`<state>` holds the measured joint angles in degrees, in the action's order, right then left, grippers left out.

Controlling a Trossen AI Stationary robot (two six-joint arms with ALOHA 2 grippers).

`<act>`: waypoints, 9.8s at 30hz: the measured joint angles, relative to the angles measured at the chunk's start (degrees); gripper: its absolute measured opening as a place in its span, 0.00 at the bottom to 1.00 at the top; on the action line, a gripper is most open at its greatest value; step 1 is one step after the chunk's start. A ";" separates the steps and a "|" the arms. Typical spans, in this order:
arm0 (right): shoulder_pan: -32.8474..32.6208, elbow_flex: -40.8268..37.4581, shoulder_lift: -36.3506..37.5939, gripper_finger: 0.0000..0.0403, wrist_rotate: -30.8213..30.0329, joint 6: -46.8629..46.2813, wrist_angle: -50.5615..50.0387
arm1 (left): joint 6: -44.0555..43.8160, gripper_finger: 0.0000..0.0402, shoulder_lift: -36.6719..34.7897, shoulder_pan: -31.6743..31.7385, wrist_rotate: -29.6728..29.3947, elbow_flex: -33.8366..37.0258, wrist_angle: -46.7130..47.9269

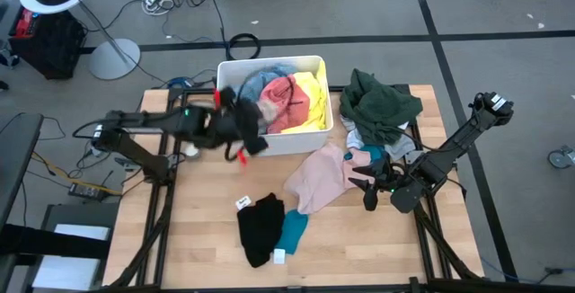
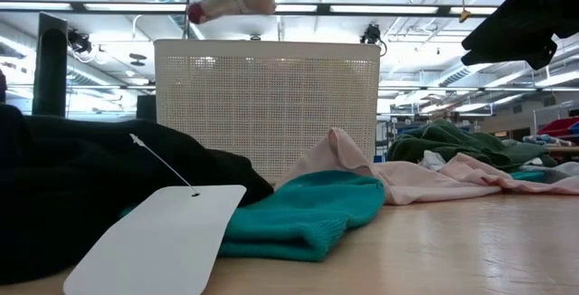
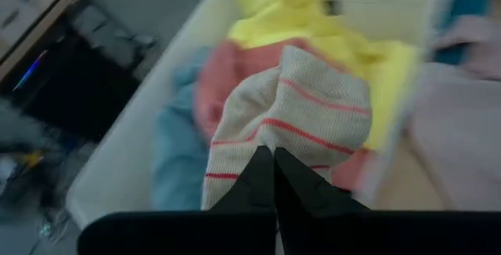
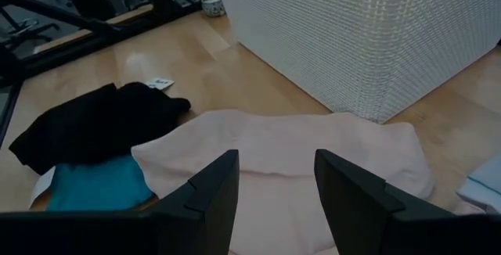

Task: Sort clothes
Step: Put the brown patterned sock into the laundry bin, then put the black shorts into the laundry bin, then put the blue sock into the laundry bin, then put the pink sock into the laundry bin

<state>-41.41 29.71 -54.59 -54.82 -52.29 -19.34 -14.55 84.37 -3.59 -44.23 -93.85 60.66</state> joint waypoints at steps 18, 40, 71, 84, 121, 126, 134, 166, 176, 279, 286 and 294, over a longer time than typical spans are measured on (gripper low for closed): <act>-0.02 0.00 0.00 0.43 0.65 0.76 0.33 | 2.31 0.27 0.06 26.52 25.29 0.67 -1.11; -0.02 0.00 0.00 0.43 0.76 0.92 0.60 | -9.21 0.33 0.32 -9.44 18.42 6.23 -3.87; 0.26 0.02 -0.02 0.43 0.59 1.01 1.84 | -33.71 0.30 10.63 -19.83 29.58 45.04 -43.78; 0.37 0.02 -0.04 0.43 0.56 1.54 1.71 | -27.71 0.01 12.76 -19.28 23.00 26.41 -18.66; 2.21 0.02 -0.04 0.43 1.00 3.73 1.51 | 9.45 0.00 2.83 23.07 5.00 -26.46 9.38; 2.21 0.02 -0.04 0.43 1.00 4.25 1.51 | 8.40 0.00 3.07 23.47 14.22 -18.33 9.33; 2.21 0.02 -0.04 0.43 1.55 3.06 1.62 | 6.85 0.03 3.26 25.27 20.18 7.50 -6.02; 2.23 0.02 -0.04 0.41 2.45 3.11 1.65 | 2.25 0.30 3.22 23.87 34.76 5.41 -9.16; 2.23 0.02 -0.03 0.41 2.55 3.08 1.64 | -0.12 0.30 1.74 4.54 31.21 4.60 -9.96; 2.99 0.02 -0.03 0.40 3.01 3.91 1.71 | 8.33 0.27 3.12 19.38 23.90 1.96 -12.92; 2.99 0.02 -0.04 0.40 3.03 3.96 1.71 | 8.57 0.27 3.09 19.36 22.50 0.17 -8.57; 2.99 0.02 -0.04 0.40 3.03 4.37 1.69 | 8.60 0.27 2.96 19.15 26.31 -4.34 -5.33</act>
<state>-38.41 29.74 -54.63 -51.79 -47.92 -17.65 -5.95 87.33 15.56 -17.92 -98.19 55.33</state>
